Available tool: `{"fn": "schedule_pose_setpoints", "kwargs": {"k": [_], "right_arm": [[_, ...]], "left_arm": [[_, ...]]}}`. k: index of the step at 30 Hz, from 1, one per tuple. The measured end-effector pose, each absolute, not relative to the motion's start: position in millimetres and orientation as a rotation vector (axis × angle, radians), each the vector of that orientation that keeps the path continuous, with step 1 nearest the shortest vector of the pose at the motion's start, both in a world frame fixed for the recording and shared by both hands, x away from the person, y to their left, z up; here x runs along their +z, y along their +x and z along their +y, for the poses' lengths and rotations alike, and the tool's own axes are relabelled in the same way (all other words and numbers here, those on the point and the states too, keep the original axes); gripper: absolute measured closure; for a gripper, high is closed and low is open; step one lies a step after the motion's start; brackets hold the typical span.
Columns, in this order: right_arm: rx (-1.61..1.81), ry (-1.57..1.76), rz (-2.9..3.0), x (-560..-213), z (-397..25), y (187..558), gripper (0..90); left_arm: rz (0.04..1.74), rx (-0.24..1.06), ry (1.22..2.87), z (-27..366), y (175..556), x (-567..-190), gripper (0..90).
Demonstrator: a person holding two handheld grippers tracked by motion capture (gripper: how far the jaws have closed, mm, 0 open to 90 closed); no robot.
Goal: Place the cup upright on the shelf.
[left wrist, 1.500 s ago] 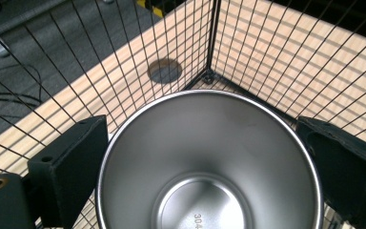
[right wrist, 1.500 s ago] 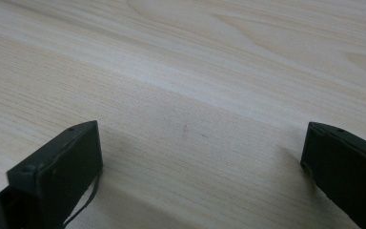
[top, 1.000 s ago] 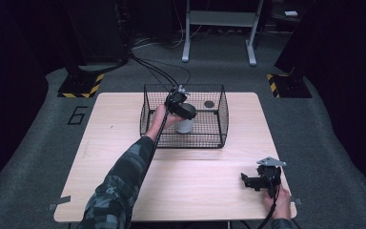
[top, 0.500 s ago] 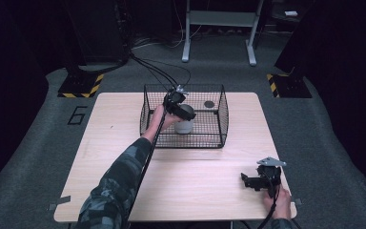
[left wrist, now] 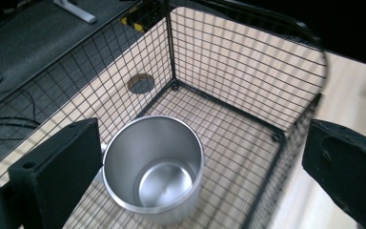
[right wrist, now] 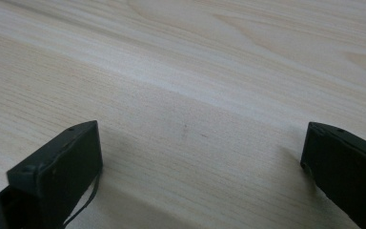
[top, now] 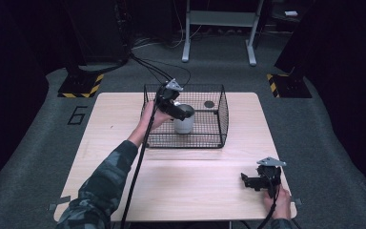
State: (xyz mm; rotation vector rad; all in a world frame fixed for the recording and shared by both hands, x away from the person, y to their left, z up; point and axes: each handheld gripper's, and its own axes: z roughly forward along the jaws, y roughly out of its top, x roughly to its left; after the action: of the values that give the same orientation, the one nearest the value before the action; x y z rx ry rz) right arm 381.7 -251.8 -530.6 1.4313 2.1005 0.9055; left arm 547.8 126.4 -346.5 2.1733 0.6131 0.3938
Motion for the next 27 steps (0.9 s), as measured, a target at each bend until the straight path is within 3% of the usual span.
{"fn": "schedule_pose_setpoints", "kwargs": {"k": [11, 27], "right_arm": [[0.905, 1.431, 2.101, -530.6, -251.7, 381.7, 0.0], [0.905, 1.431, 2.101, -530.6, -251.7, 381.7, 0.0]], "left_arm": [[0.562, 0.475, 2.194, 173.1, 480.9, -319.0, 0.0], [0.595, 0.53, 2.203, 233.2, 410.3, -342.0, 0.0]]}}
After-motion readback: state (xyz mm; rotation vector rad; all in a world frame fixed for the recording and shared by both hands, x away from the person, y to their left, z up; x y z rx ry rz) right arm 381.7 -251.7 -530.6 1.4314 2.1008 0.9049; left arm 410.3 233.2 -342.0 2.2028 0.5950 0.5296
